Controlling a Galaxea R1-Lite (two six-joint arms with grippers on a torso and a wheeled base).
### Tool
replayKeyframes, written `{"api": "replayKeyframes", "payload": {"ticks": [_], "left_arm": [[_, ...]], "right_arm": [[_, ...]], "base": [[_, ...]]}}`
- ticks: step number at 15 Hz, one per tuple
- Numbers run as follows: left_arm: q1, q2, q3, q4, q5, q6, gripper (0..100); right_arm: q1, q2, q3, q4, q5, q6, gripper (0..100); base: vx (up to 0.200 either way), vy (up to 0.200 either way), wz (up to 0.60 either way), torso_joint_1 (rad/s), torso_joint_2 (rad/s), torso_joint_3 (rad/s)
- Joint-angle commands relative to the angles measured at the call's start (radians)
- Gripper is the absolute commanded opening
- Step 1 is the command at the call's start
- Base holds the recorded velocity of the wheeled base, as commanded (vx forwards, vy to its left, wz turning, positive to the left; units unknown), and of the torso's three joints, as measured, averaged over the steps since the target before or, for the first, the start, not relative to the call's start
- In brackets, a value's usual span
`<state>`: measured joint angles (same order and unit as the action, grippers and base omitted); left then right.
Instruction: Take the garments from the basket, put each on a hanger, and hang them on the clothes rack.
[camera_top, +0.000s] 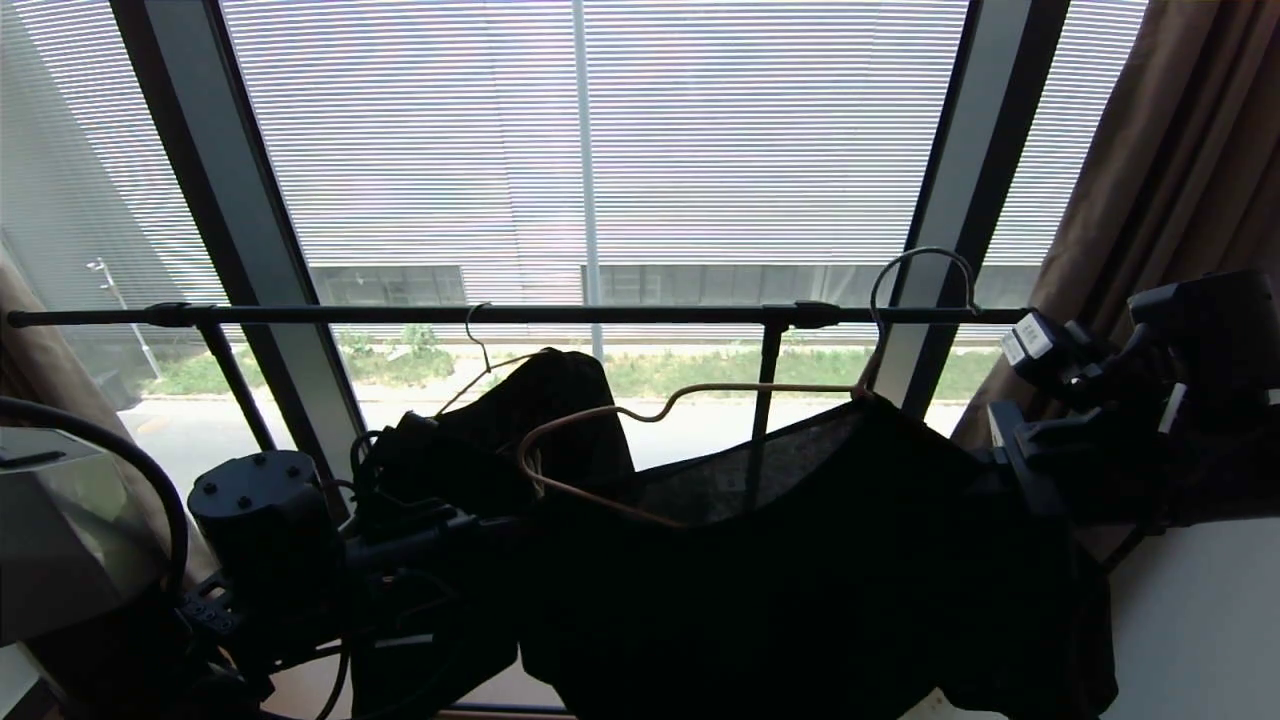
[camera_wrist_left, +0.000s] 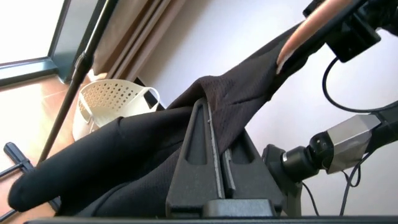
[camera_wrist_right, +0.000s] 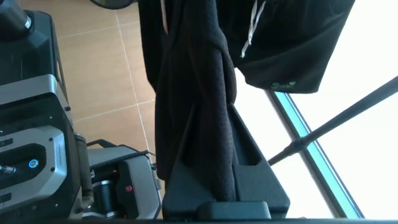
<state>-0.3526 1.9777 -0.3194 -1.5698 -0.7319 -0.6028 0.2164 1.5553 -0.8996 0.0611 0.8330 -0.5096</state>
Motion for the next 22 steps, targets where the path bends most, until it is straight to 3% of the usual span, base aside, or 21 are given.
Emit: {"api": "replayKeyframes", "payload": {"ticks": [1,4,13,16,22], "left_arm": [[0.012,-0.016,-0.009,0.007,0.0,0.0,0],[0.024,-0.034,-0.02,0.025,0.0,0.0,0],[0.041,-0.048,-0.029,0.037,-0.001,0.0,0],[0.041,-0.048,-0.029,0.037,-0.001,0.0,0],[0.041,-0.048,-0.027,0.037,-0.001,0.0,0]], "right_arm": [[-0.009,-0.008,0.011,0.0,-0.002,-0.004,0],[-0.015,-0.011,0.036,-0.001,-0.061,-0.004,0],[-0.072,-0.015,0.077,-0.081,-0.121,-0.006,0],[-0.08,-0.008,0.08,-0.156,-0.167,0.0,0],[-0.111,-0.008,0.088,-0.224,-0.181,-0.001,0]], "base": [[0.0,0.0,0.0,0.0,0.0,0.0],[0.0,0.0,0.0,0.0,0.0,0.0],[0.0,0.0,0.0,0.0,0.0,0.0],[0.0,0.0,0.0,0.0,0.0,0.0],[0.0,0.0,0.0,0.0,0.0,0.0]]}}
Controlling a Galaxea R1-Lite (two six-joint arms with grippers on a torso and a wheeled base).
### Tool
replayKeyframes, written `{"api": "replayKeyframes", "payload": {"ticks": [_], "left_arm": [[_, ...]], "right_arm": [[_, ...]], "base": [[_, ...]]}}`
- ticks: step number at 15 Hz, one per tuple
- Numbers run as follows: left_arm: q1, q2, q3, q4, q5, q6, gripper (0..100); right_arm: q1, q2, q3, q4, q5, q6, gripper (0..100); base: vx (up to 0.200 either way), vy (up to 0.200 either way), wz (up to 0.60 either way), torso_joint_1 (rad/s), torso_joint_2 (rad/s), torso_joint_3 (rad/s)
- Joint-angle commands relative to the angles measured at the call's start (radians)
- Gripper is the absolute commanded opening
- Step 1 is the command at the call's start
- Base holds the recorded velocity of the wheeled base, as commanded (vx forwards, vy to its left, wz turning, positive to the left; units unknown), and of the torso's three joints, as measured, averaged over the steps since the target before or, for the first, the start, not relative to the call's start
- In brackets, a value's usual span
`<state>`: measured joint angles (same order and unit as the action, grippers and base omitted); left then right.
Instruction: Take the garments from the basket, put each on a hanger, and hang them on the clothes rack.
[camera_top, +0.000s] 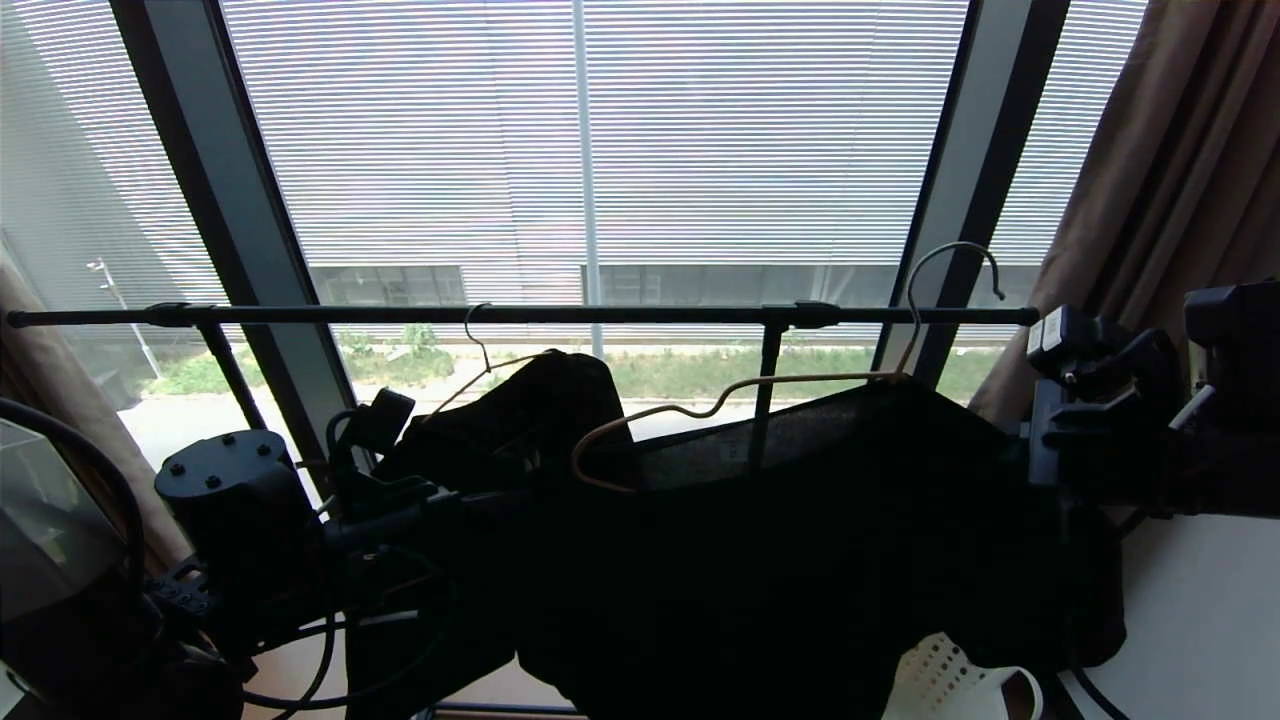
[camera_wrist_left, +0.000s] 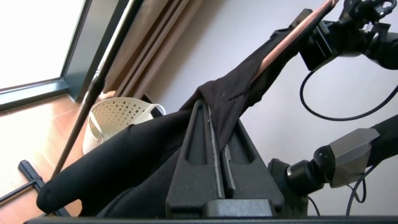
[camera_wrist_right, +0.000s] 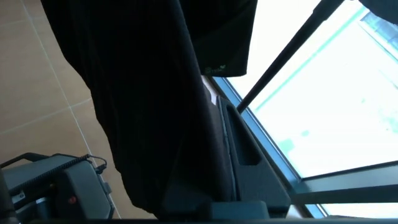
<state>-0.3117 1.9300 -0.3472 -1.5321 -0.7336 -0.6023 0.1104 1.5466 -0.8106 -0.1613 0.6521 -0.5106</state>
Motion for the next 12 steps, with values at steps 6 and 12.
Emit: {"api": "replayKeyframes", "payload": {"ticks": [6,12], "left_arm": [[0.0,0.0,-0.001,0.0,0.0,-0.001,0],[0.002,0.0,-0.001,0.0,0.0,-0.001,0]], "right_arm": [[0.002,0.013,0.016,-0.001,-0.045,-0.008,0],[0.018,0.021,0.013,-0.023,-0.12,-0.019,0]], "base": [[0.0,0.0,0.0,0.0,0.0,0.0],[0.0,0.0,0.0,0.0,0.0,0.0]]}}
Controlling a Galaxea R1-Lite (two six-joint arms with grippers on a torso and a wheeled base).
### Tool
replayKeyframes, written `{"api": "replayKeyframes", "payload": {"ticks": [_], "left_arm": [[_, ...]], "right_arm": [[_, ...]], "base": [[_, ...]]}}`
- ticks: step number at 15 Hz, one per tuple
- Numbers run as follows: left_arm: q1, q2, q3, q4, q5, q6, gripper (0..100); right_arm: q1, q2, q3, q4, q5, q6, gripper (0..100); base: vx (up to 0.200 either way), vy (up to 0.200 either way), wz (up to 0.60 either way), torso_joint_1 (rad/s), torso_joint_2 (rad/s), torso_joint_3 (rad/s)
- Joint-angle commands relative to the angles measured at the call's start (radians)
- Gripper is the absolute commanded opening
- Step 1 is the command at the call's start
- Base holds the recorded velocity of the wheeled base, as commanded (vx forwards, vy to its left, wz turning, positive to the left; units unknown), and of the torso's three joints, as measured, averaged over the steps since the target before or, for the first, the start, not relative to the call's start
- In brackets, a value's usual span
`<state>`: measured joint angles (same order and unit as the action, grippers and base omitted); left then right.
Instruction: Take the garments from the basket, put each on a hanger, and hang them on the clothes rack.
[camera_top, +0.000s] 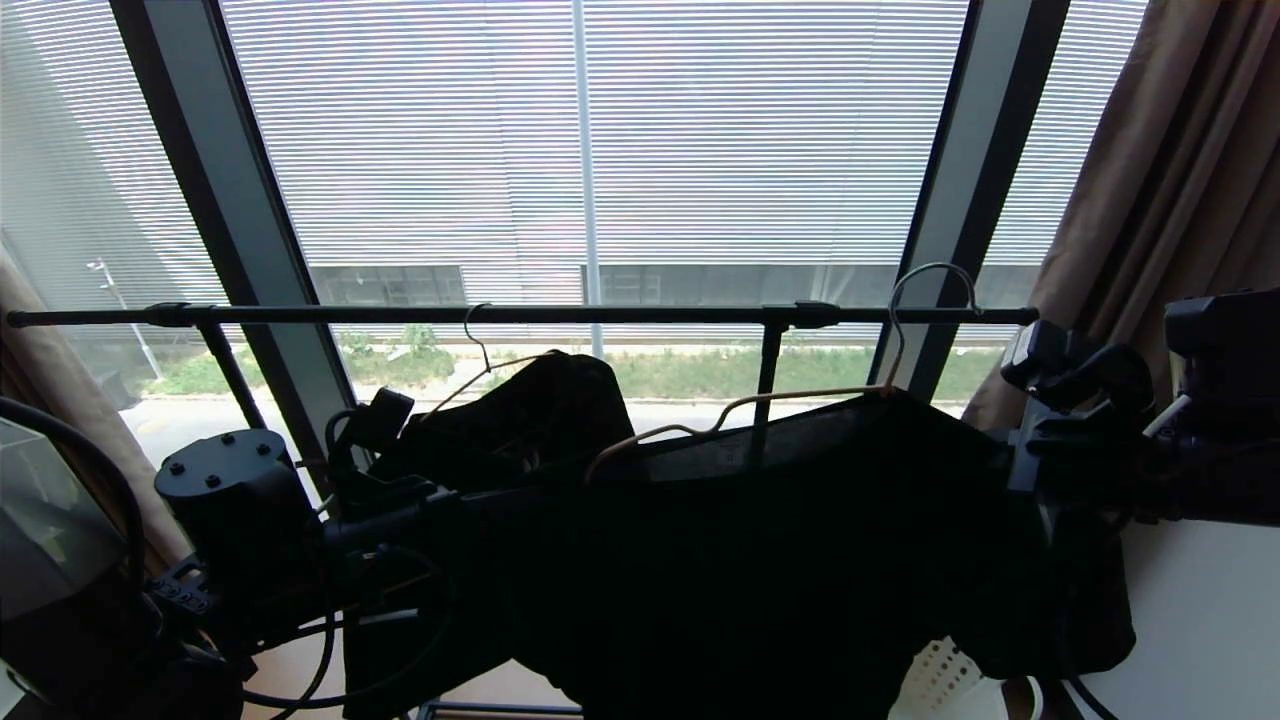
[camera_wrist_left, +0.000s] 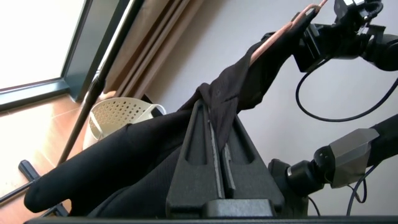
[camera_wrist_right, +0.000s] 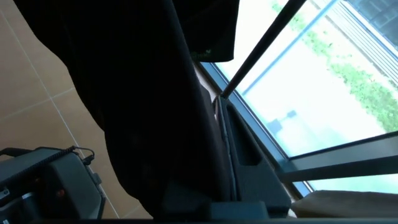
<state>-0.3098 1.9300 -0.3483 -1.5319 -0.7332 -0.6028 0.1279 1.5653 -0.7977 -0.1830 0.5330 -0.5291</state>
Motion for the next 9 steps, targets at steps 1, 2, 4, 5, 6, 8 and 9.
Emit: {"api": "replayKeyframes", "payload": {"ticks": [1,2,4,5,6,8,9], "left_arm": [[0.0,0.0,0.0,-0.001,0.0,0.0,0],[0.0,0.0,0.0,-0.001,0.0,0.0,0],[0.0,-0.002,0.0,-0.001,0.0,0.0,0],[0.0,-0.009,0.0,-0.001,0.0,0.0,0],[0.0,-0.013,-0.001,-0.001,0.0,0.0,0],[-0.002,-0.034,0.0,0.001,0.0,0.0,0],[-0.002,-0.042,0.0,0.003,0.0,0.0,0]], "right_arm": [[0.001,0.002,0.0,-0.012,-0.004,0.0,0],[0.001,0.002,0.014,-0.053,-0.019,0.0,0],[0.039,-0.001,0.034,-0.055,-0.021,-0.002,0],[0.076,0.001,0.038,-0.053,-0.03,-0.002,0],[0.096,0.004,0.043,-0.055,-0.053,0.0,0],[0.145,0.027,0.051,-0.067,-0.091,0.001,0],[0.161,0.033,0.061,-0.09,-0.093,0.003,0]], "base": [[0.0,0.0,0.0,0.0,0.0,0.0],[0.0,0.0,0.0,0.0,0.0,0.0],[0.0,0.0,0.0,0.0,0.0,0.0],[0.0,0.0,0.0,0.0,0.0,0.0],[0.0,0.0,0.0,0.0,0.0,0.0],[0.0,0.0,0.0,0.0,0.0,0.0],[0.0,0.0,0.0,0.0,0.0,0.0]]}}
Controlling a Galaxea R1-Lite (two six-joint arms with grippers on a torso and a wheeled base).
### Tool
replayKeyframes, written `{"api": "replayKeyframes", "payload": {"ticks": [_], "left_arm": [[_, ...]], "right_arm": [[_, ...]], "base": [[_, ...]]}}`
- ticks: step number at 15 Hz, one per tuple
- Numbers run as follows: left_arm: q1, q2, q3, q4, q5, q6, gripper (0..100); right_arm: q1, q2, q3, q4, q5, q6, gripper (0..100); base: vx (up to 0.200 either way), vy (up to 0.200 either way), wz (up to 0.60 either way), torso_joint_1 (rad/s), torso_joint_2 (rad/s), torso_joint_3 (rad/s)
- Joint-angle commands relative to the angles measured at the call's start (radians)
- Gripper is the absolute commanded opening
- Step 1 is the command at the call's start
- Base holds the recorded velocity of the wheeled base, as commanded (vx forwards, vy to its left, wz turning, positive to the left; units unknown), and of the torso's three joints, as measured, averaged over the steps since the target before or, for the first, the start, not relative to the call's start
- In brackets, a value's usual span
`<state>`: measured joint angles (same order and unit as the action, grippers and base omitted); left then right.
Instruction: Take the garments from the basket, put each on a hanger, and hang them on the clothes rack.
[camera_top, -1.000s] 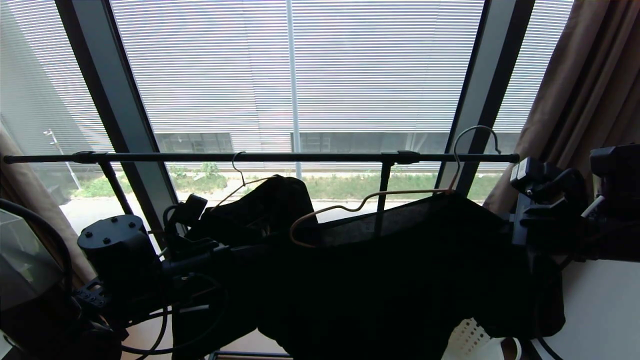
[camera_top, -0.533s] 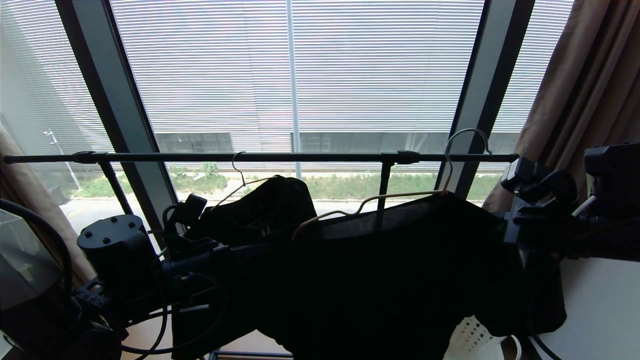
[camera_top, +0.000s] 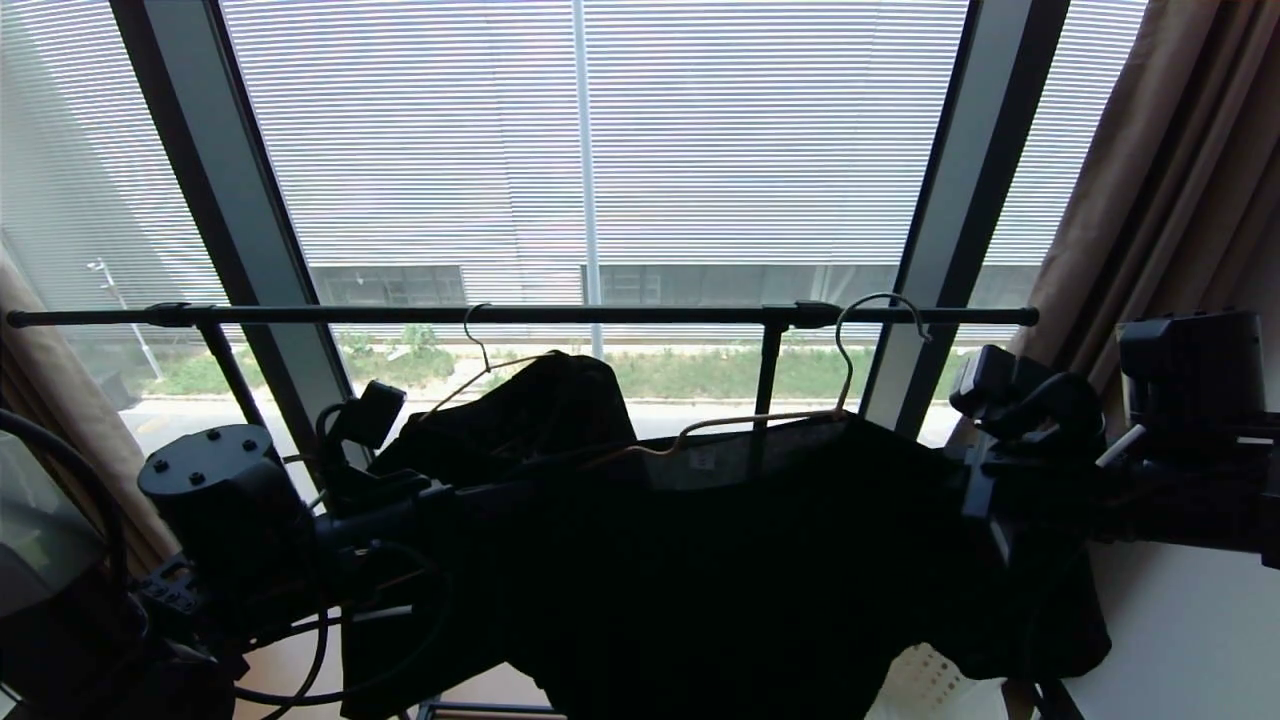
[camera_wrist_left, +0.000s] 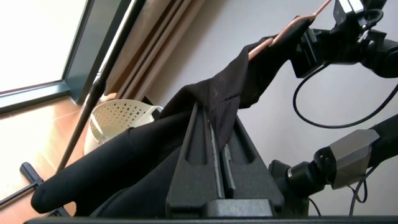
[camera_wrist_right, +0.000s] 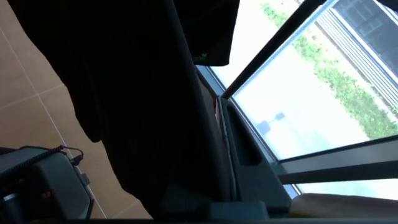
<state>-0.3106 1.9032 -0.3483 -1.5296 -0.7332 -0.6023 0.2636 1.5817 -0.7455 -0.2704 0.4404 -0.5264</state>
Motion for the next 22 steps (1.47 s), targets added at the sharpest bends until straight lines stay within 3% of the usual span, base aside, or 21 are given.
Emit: {"api": "replayKeyframes", "payload": {"ticks": [1,4,6,8,11,14,15,16,17,19,21,22], "left_arm": [[0.001,-0.023,-0.001,0.002,0.0,-0.001,0],[0.01,-0.027,-0.011,0.006,0.0,0.009,0],[0.018,-0.038,-0.035,0.065,0.0,0.055,0],[0.031,-0.088,-0.077,0.212,0.0,0.139,0],[0.031,-0.246,-0.207,0.608,0.001,0.217,0],[0.03,-0.288,-0.322,0.87,0.006,0.403,0],[0.031,-0.294,-0.34,0.913,0.008,0.432,0],[0.035,-0.311,-0.391,1.048,0.011,0.515,0],[0.038,-0.319,-0.408,1.085,0.012,0.539,0],[0.053,-0.348,-0.488,1.26,0.069,0.658,0],[0.053,-0.36,-0.514,1.312,0.092,0.691,0],[0.053,-0.372,-0.546,1.379,0.098,0.751,0]], "right_arm": [[0.043,0.023,0.021,-0.03,-0.002,0.002,0],[0.052,0.034,0.049,-0.062,0.001,0.009,0],[0.065,0.023,0.066,-0.062,0.001,0.014,0],[0.065,-0.003,0.078,-0.062,0.001,0.014,0],[0.069,-0.034,0.086,-0.062,0.001,0.026,0],[0.111,-0.034,0.081,-0.062,0.001,0.036,0],[0.112,-0.034,0.081,-0.064,0.001,0.036,0],[0.118,-0.034,0.086,-0.062,0.001,0.037,0],[0.123,-0.034,0.087,-0.062,0.001,0.037,0],[0.129,-0.06,0.103,-0.064,0.001,0.037,0],[0.129,-0.068,0.109,-0.064,0.001,0.043,0],[0.132,-0.069,0.114,-0.062,0.001,0.06,0]], "base": [[0.0,0.0,0.0,0.0,0.0,0.0],[0.0,0.0,0.0,0.0,0.0,0.0],[0.0,0.0,0.0,0.0,0.0,0.0],[0.0,0.0,0.0,0.0,0.0,0.0],[0.0,0.0,0.0,0.0,0.0,0.0],[0.0,0.0,0.0,0.0,0.0,0.0],[0.0,0.0,0.0,0.0,0.0,0.0],[0.0,0.0,0.0,0.0,0.0,0.0],[0.0,0.0,0.0,0.0,0.0,0.0],[0.0,0.0,0.0,0.0,0.0,0.0],[0.0,0.0,0.0,0.0,0.0,0.0],[0.0,0.0,0.0,0.0,0.0,0.0]]}}
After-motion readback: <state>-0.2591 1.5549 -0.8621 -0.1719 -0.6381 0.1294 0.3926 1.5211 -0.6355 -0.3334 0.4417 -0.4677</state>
